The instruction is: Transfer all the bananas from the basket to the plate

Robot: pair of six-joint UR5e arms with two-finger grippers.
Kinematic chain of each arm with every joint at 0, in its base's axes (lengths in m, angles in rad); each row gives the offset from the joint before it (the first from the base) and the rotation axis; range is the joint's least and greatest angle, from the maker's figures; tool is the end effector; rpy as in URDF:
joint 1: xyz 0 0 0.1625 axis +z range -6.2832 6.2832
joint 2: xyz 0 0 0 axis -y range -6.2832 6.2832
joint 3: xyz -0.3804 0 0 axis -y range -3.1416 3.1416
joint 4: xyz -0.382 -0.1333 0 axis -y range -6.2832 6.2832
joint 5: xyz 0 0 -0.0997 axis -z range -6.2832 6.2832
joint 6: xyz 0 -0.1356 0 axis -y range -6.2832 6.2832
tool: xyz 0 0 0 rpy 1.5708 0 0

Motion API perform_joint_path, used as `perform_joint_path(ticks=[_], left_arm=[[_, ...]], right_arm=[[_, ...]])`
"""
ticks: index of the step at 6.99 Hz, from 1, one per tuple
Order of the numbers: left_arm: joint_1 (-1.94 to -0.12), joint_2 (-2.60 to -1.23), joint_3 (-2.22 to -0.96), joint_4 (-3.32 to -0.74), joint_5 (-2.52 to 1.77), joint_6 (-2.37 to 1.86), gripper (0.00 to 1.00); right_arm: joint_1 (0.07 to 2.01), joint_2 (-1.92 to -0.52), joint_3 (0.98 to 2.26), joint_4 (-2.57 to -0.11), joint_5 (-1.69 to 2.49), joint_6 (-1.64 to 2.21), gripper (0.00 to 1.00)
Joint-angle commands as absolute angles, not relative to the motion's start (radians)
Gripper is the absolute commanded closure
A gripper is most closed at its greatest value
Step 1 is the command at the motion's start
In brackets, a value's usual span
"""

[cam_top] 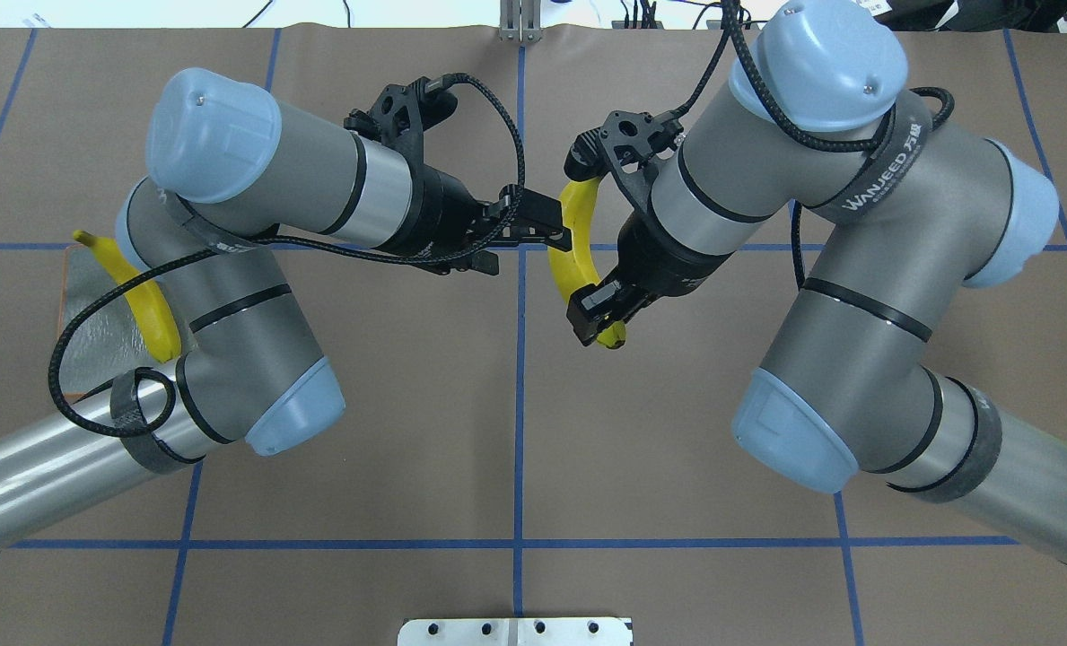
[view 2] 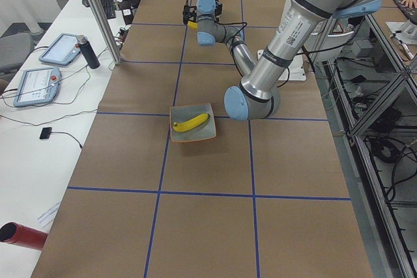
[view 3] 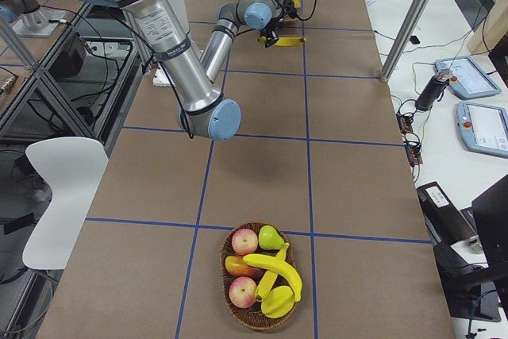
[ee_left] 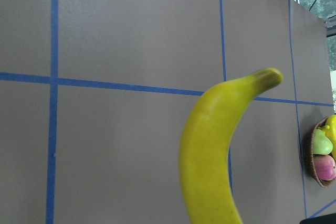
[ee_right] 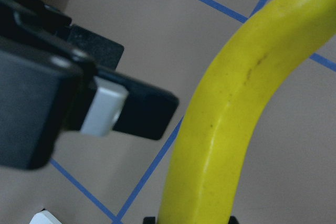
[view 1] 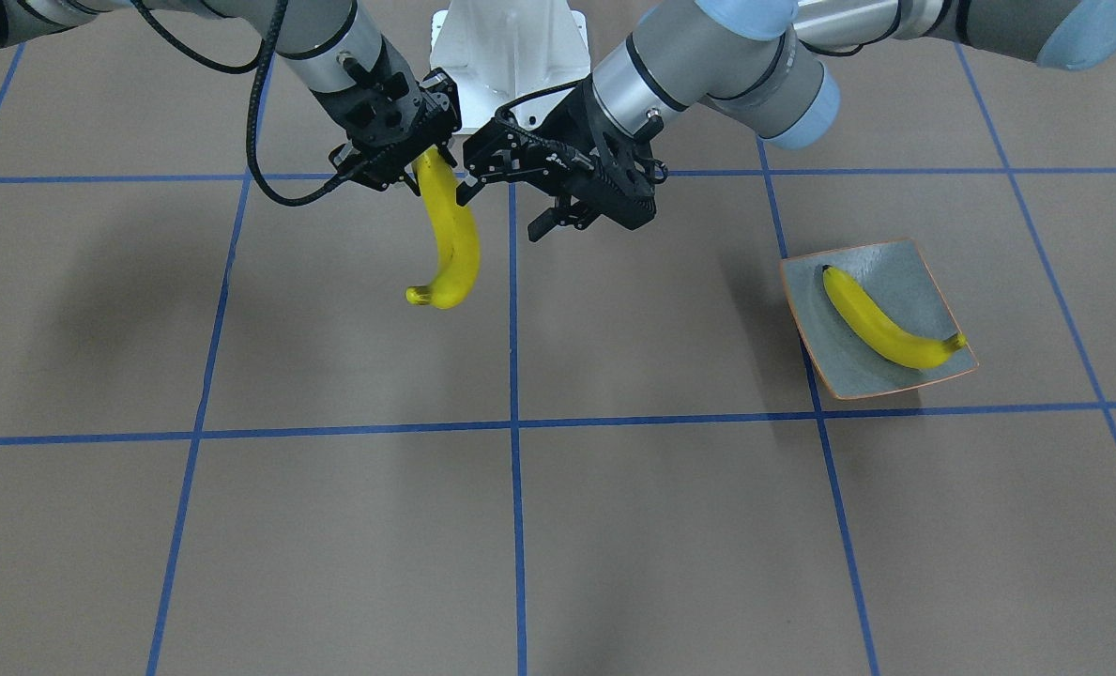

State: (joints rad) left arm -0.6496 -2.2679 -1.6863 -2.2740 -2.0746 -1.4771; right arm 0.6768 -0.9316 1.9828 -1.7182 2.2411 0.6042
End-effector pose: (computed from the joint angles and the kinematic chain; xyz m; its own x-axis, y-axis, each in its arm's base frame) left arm 0.4614 -0.4357 0.0838 0.0572 0.0594 -0.9966 0.1411 0.9877 0.0670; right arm -0.4072 -0.3901 0.1236 0.3647 -0.5342 0.7626 0.3342 0.8396 0.4283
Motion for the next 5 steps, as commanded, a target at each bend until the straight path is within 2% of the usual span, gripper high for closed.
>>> perform_joint_path(ticks=[1, 5], left_arm=[[-0.637, -2.283, -1.669, -2.279, -2.057, -1.479, 0.0], [-0.614, -2.301, -1.651, -2.279, -2.03, -1.48, 0.0]], right_arm=[[0.669, -0.936, 2.008, -1.718, 2.24, 0.617, 1.0], [0.664, -0.934, 2.014, -1.718, 2.238, 0.617, 1.0]])
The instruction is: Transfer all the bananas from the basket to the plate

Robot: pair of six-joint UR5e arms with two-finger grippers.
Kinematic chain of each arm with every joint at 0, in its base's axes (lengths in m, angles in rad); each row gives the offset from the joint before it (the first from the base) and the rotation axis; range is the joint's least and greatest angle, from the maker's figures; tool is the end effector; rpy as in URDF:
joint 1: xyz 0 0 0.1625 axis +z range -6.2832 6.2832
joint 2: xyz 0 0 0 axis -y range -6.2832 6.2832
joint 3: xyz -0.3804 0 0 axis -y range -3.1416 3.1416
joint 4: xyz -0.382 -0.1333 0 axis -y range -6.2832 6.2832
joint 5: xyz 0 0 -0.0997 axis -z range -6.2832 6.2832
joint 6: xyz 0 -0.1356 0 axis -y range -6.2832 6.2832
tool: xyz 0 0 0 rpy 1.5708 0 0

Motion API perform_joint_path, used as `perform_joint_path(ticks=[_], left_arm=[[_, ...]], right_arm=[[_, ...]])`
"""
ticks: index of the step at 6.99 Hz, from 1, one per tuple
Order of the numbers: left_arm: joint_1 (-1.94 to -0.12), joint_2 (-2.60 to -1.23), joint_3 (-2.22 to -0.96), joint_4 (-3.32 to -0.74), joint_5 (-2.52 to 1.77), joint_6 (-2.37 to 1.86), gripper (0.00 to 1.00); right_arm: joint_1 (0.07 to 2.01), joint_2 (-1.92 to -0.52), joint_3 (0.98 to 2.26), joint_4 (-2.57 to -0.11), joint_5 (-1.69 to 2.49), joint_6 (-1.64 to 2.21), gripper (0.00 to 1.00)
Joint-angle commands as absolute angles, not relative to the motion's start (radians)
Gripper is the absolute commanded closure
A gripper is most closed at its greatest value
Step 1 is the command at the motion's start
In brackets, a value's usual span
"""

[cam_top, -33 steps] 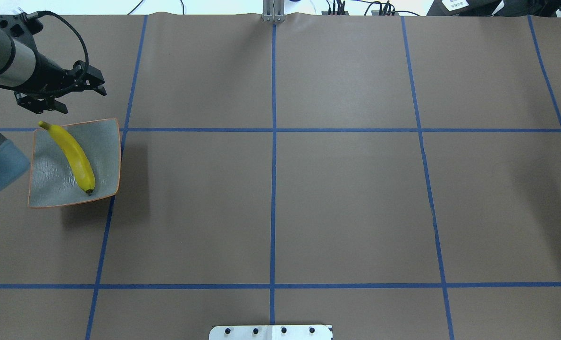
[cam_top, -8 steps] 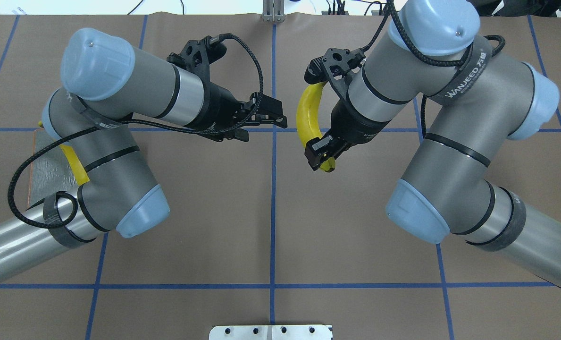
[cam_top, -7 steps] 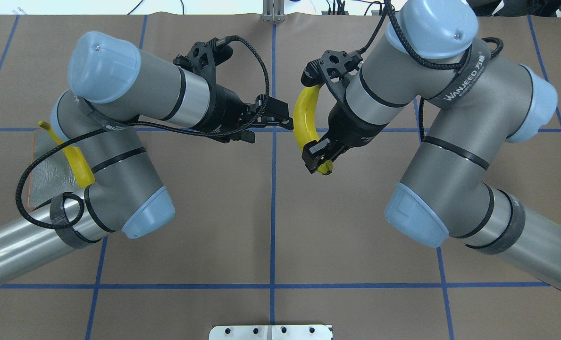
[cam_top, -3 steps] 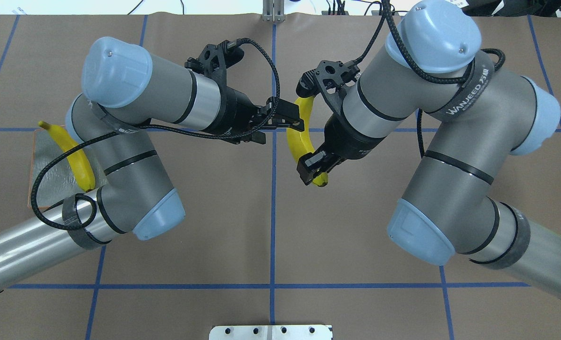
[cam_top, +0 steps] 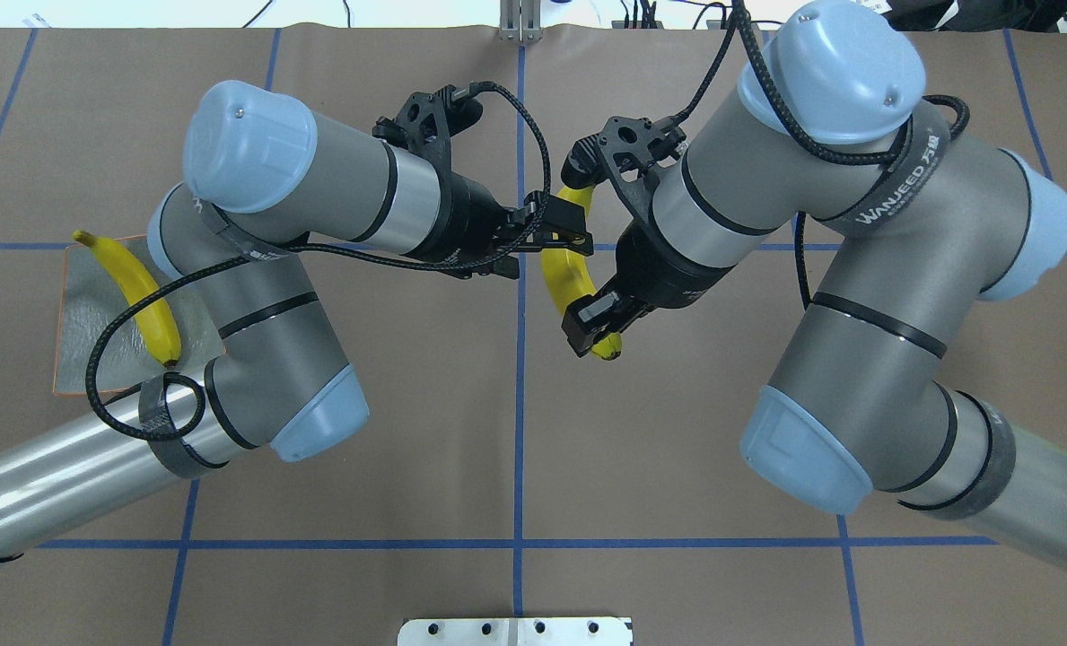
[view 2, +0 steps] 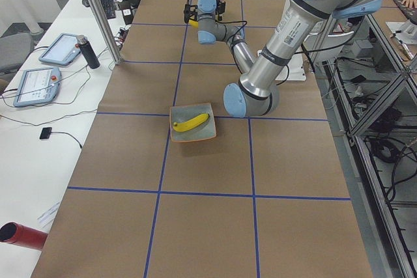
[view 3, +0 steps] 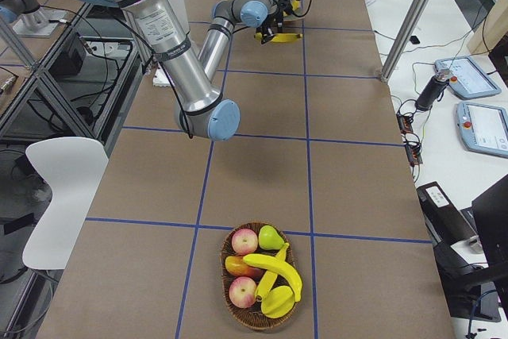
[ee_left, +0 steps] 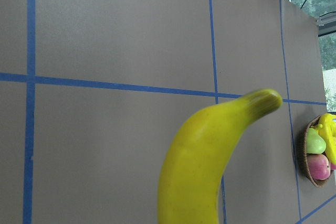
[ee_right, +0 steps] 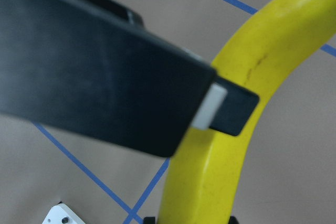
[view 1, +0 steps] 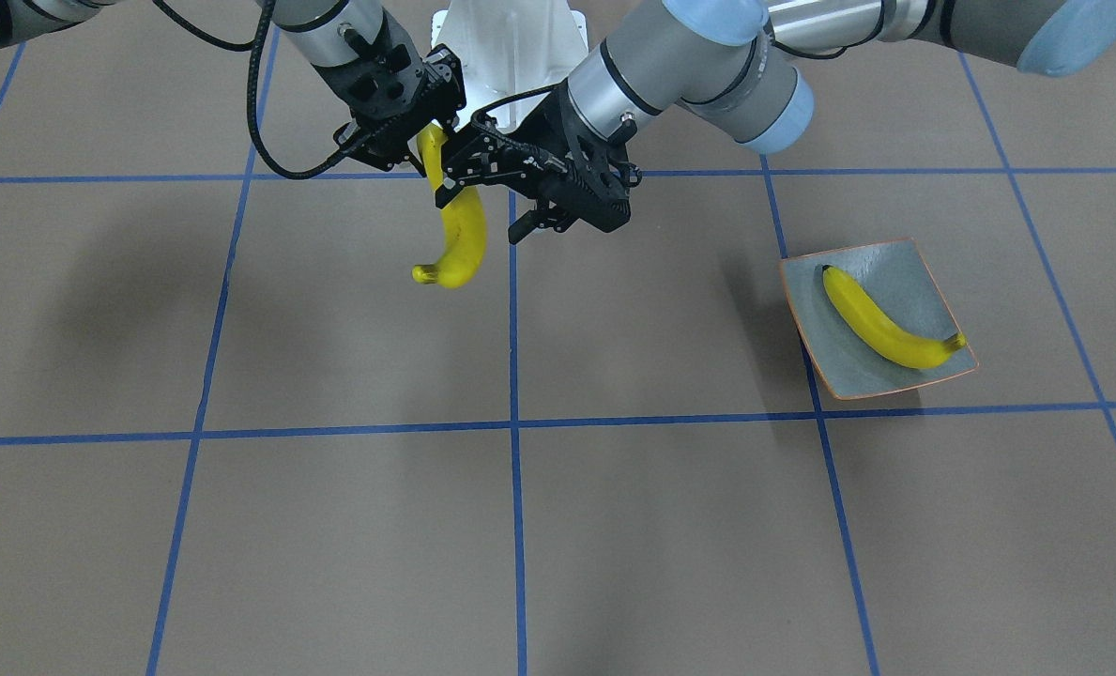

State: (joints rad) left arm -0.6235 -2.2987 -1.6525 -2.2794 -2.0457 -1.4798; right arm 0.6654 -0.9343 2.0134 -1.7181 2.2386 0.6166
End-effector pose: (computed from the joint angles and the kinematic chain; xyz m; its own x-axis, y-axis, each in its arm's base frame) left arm 0.4798 -0.4329 0.0767 0.0560 0.0593 -0.9967 0.1441 0.9873 0.0668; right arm -0.4033 -0.3792 0.1151 0.3478 -0.5414 0.7655 0.3286 0.8350 0.4413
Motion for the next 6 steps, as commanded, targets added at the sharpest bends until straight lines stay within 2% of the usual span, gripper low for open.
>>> perform_joint_path(ticks=[1, 4, 6], left_arm=[[-0.603, -2.302, -1.651, -2.281, -2.023, -1.48, 0.0], [-0.601, -2.309, -1.648, -2.28, -2.022, -1.48, 0.02], [-0.601, -2.324, -1.626, -2.279, -2.005, -1.48, 0.09]], right_arm=[[0.661, -0.934, 2.014, -1.718, 2.238, 0.617, 1.0], [0.657, -0.934, 2.016, -1.718, 2.238, 0.617, 1.0], [0.657, -0.936, 2.016, -1.718, 2.238, 0.617, 1.0]])
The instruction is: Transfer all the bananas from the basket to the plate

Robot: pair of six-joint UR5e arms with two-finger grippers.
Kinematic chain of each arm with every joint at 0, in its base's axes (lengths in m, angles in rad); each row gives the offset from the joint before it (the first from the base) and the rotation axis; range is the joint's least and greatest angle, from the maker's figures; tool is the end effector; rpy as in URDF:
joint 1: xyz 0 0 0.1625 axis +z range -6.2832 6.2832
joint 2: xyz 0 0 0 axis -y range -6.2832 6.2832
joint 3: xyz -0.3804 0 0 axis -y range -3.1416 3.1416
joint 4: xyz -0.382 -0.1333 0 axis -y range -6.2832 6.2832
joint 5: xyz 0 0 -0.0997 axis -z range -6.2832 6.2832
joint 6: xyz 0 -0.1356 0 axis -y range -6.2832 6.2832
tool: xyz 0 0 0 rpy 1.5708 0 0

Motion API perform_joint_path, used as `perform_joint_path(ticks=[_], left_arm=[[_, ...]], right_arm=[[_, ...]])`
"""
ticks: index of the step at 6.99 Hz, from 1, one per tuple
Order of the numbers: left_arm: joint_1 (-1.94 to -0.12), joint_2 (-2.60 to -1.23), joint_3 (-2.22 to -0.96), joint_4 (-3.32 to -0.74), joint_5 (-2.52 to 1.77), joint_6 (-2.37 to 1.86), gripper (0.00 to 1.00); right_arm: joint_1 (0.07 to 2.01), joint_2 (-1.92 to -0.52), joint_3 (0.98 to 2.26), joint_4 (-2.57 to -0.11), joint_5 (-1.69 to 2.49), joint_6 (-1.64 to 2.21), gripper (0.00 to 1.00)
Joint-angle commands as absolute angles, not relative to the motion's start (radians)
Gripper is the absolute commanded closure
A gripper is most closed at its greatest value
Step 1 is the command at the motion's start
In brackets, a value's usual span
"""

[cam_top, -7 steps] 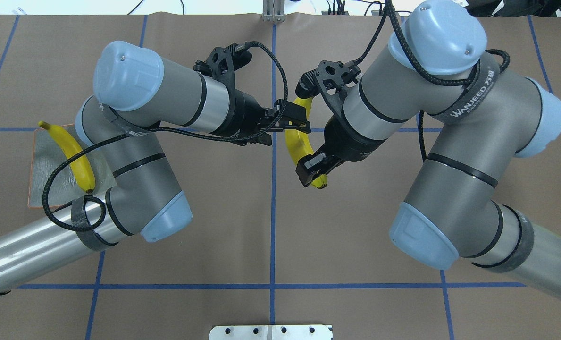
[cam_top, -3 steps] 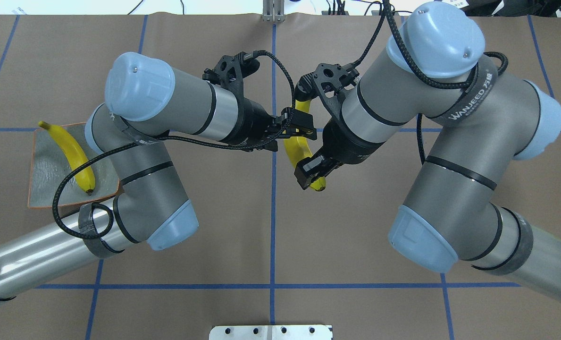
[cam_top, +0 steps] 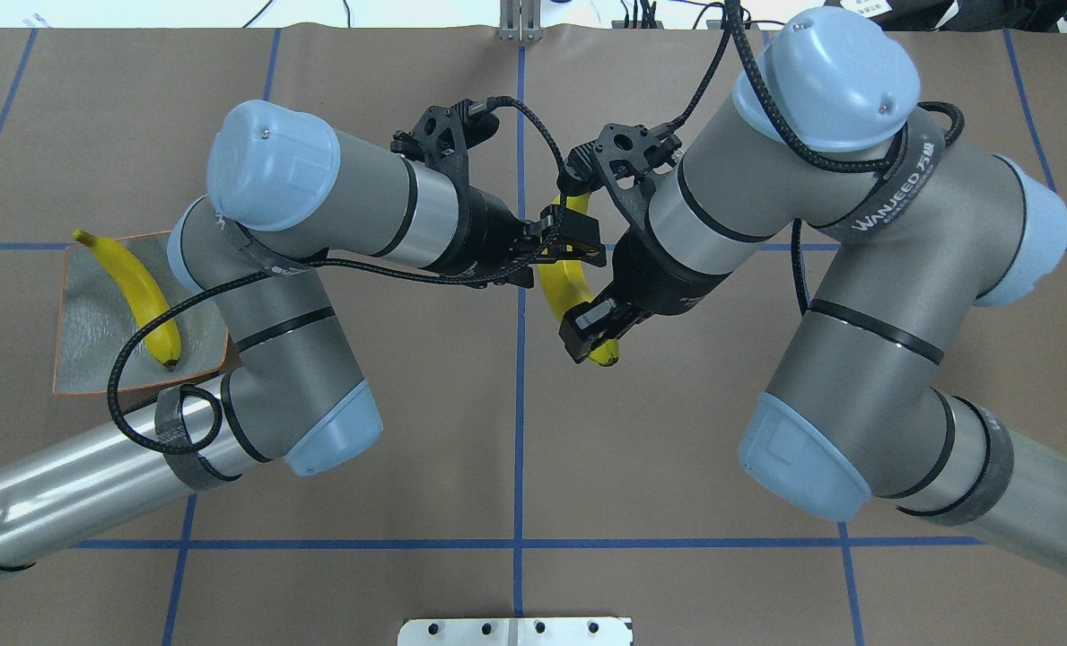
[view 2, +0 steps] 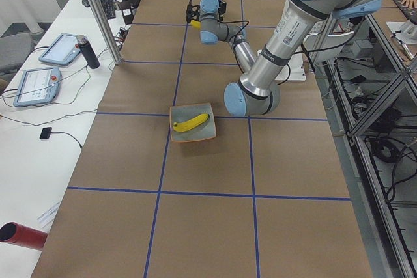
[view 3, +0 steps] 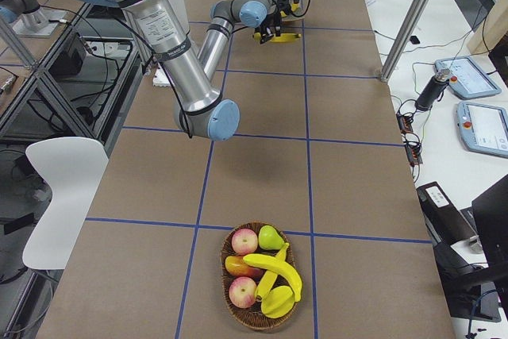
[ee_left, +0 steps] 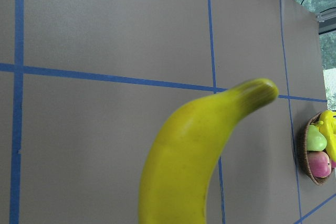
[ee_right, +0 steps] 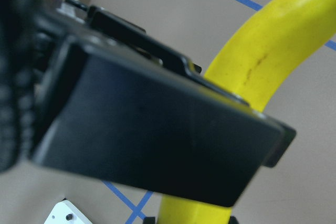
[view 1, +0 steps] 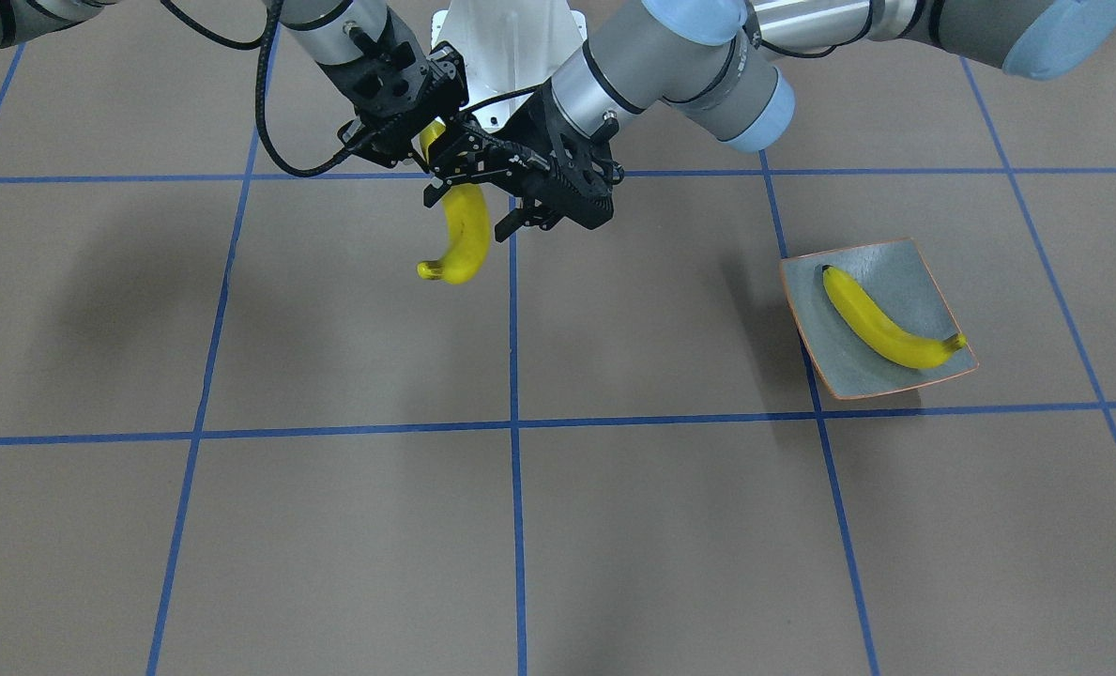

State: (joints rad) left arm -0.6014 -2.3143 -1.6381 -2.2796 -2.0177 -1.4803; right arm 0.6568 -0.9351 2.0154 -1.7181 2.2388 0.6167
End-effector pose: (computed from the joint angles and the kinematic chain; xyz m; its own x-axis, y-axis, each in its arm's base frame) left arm 0.4919 -0.4282 0.0723 0.0560 0.0604 -0.9966 0.1499 0.9863 0.0682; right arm -0.4060 -0.3753 0.1149 0.3423 -0.5448 0.7655 0.3354 0.8319 0.4421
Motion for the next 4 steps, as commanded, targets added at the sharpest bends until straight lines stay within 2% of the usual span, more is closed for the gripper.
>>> perform_joint_path(ticks=[1, 2, 4], left_arm=[[-0.601, -2.325, -1.618, -2.281, -2.002, -1.48, 0.09], [-0.6, -2.326, -1.611, -2.281, -2.002, -1.48, 0.12], [-0.598, -2.326, -1.609, -2.281, -2.002, -1.48, 0.25]], right_arm=[[0.657, -0.937, 2.023, -1.718, 2.24, 0.617, 1.0], [0.657, -0.937, 2.025, -1.717, 2.24, 0.617, 1.0], [0.657, -0.937, 2.025, -1.717, 2.24, 0.617, 1.0]])
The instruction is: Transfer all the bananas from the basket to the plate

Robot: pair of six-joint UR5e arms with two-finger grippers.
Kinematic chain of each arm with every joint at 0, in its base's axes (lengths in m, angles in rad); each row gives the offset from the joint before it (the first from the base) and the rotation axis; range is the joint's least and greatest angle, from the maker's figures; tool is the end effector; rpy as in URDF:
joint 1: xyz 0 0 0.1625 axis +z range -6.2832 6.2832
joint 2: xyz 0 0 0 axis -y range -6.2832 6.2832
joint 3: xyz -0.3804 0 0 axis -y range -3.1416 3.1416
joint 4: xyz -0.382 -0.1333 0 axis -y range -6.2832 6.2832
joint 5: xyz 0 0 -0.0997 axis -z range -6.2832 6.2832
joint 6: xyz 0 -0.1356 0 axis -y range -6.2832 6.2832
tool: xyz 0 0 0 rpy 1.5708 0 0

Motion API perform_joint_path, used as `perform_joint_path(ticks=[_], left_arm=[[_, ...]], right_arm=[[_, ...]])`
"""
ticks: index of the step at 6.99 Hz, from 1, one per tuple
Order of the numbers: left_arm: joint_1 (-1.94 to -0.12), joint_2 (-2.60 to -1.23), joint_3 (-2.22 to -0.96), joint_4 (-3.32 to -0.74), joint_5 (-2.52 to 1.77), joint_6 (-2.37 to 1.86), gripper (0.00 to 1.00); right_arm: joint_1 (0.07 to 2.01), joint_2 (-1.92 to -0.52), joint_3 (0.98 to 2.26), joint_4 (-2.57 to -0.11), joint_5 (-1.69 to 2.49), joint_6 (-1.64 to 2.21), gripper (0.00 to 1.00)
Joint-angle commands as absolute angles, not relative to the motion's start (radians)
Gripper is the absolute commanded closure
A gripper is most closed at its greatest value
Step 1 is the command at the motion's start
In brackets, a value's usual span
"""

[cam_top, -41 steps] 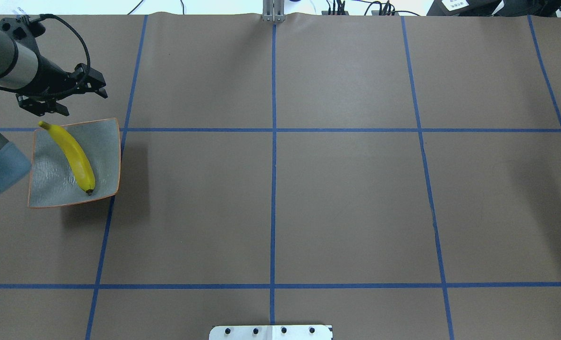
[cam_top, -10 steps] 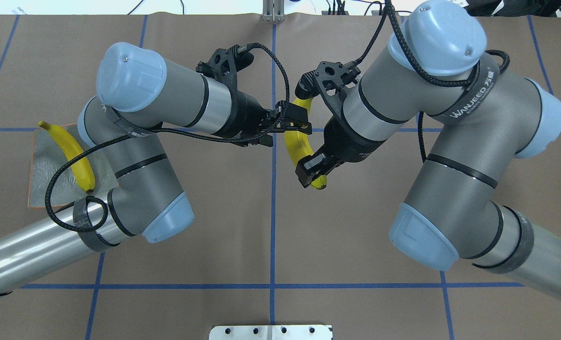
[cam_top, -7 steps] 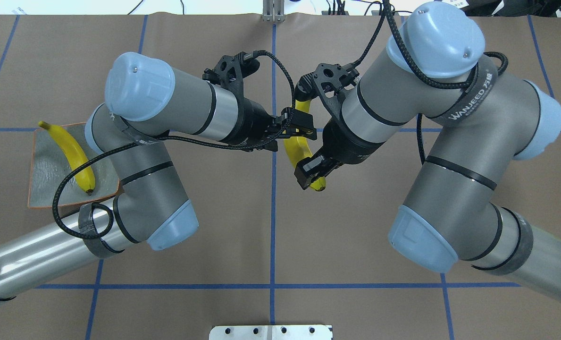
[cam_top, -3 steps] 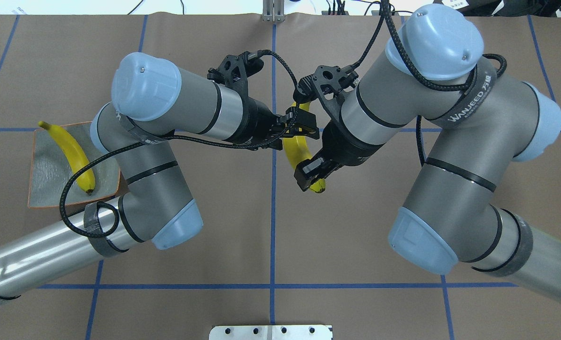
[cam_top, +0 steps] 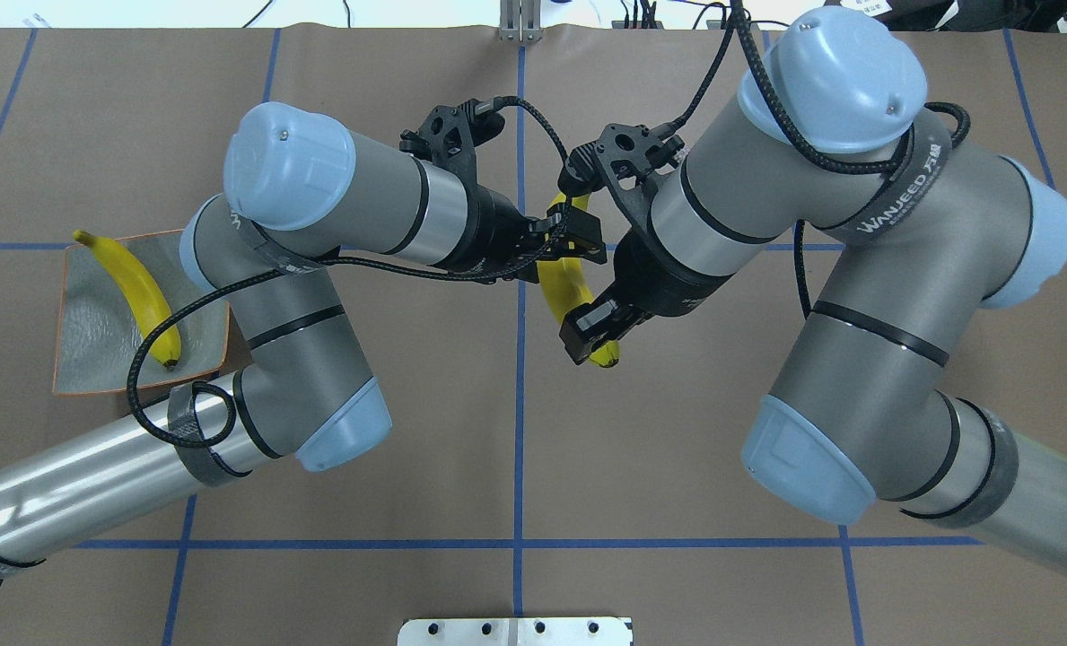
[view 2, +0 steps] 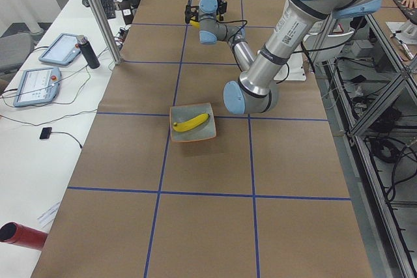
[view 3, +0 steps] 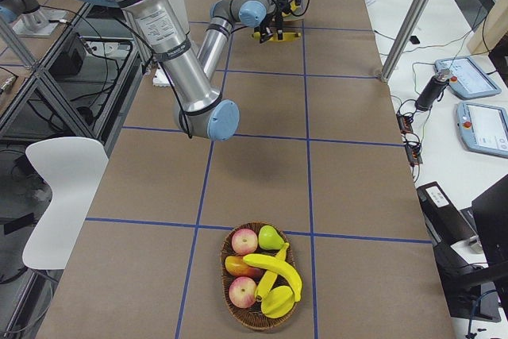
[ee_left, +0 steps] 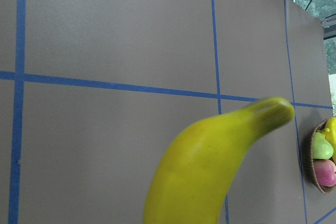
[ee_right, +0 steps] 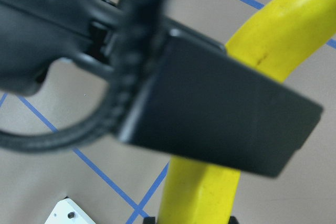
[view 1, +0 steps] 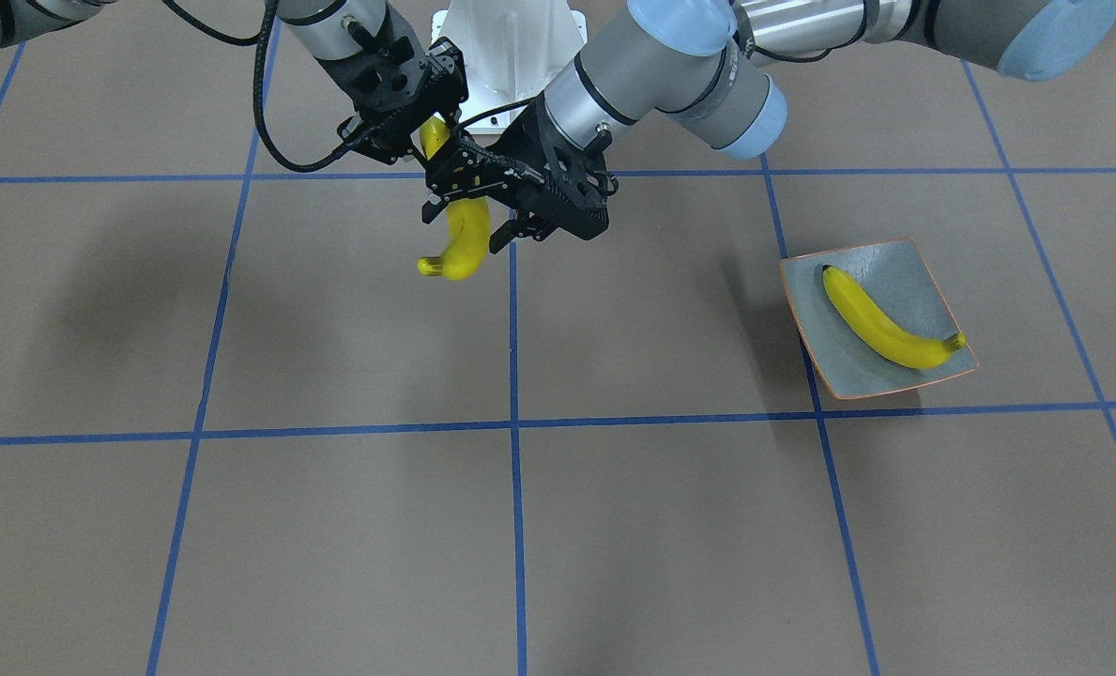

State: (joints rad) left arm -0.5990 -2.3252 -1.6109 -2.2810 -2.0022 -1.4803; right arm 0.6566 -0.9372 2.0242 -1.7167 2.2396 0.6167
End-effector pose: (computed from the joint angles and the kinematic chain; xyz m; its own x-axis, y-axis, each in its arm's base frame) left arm 0.5000 -0.4341 0.0758 0.0695 0.0520 -0.9962 0.1620 0.9848 0.0627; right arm -0.4037 -0.3733 0.1130 0.3367 -0.5486 0.7653 0.3331 0.8296 0.4481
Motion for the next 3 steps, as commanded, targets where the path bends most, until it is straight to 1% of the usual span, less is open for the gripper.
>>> perform_joint_path(ticks=[1, 2, 3], left_arm=[[-0.594, -2.326, -1.609, -2.281, -2.002, -1.48, 0.29], [-0.594, -2.324, -1.609, -2.281, -2.002, -1.482, 0.44], [-0.594, -2.324, -1.608, -2.281, -2.002, -1.482, 0.66]], right_arm=[[0.657, -0.94, 2.025, -1.717, 2.238, 0.617, 1.0], [0.657, -0.94, 2.025, -1.717, 2.238, 0.617, 1.0], [0.657, -0.94, 2.023, -1.717, 2.238, 0.617, 1.0]])
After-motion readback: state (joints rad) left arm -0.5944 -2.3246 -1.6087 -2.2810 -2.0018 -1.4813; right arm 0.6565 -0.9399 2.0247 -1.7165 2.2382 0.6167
